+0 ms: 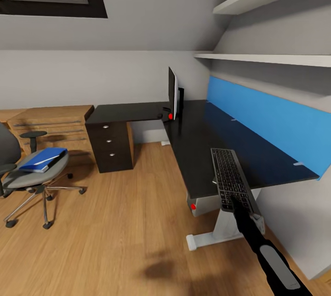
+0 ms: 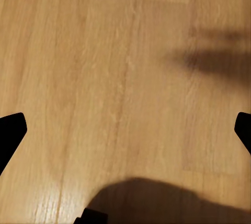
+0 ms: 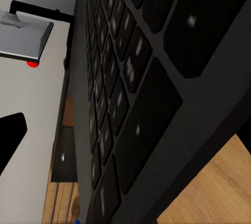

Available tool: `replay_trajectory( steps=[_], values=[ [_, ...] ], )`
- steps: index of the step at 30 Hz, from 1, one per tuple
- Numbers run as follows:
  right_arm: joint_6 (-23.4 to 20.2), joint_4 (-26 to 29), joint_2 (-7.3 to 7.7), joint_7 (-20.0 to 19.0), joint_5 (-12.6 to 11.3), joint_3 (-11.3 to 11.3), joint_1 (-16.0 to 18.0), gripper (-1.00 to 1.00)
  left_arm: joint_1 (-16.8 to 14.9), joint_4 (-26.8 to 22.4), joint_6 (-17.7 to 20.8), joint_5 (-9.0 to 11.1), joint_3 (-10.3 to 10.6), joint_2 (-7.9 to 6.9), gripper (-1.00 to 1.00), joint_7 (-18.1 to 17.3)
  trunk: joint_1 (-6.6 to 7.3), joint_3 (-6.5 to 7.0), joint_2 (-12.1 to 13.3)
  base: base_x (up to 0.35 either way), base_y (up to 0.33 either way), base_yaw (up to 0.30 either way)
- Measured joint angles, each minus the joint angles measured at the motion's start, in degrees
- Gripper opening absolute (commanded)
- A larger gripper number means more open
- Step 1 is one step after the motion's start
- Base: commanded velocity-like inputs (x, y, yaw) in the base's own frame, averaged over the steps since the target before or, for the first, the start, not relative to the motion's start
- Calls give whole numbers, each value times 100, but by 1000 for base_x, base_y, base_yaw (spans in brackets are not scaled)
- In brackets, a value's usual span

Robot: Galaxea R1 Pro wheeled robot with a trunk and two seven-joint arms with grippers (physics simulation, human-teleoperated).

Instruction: In the bedroom, organize the workspace by keeping the computer under the desk, ensuring the monitor is on the desk, placing the keyboard on the desk next to the monitor, placing the mouse on the desk next to the keyboard, moving the folder from the swivel chair onto the desk next to the mouse, stacking the notebook on top of the folder with the pen on top of the notebook, and positioning the swivel chair next to the desk.

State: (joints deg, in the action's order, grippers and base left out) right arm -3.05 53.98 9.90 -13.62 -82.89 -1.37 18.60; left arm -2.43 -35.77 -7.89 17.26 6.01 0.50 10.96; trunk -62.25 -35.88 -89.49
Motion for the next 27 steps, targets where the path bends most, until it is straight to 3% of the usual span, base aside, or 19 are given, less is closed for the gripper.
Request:
replay_trajectory(
  steps=[12,13,27],
  values=[
    [1,0,16,-5,0,41,0,100,0,1,0,0,0,0,100,4,0,0,0,2,0,0],
    [1,0,16,-6,0,41,0,-100,0,2,0,1,0,0,100,4,0,0,0,0,0,0],
    [13,5,12,-13,10,44,1,-100,0,1,0,-1,0,0,100,3,0,0,0,0,0,0]
  ],
)
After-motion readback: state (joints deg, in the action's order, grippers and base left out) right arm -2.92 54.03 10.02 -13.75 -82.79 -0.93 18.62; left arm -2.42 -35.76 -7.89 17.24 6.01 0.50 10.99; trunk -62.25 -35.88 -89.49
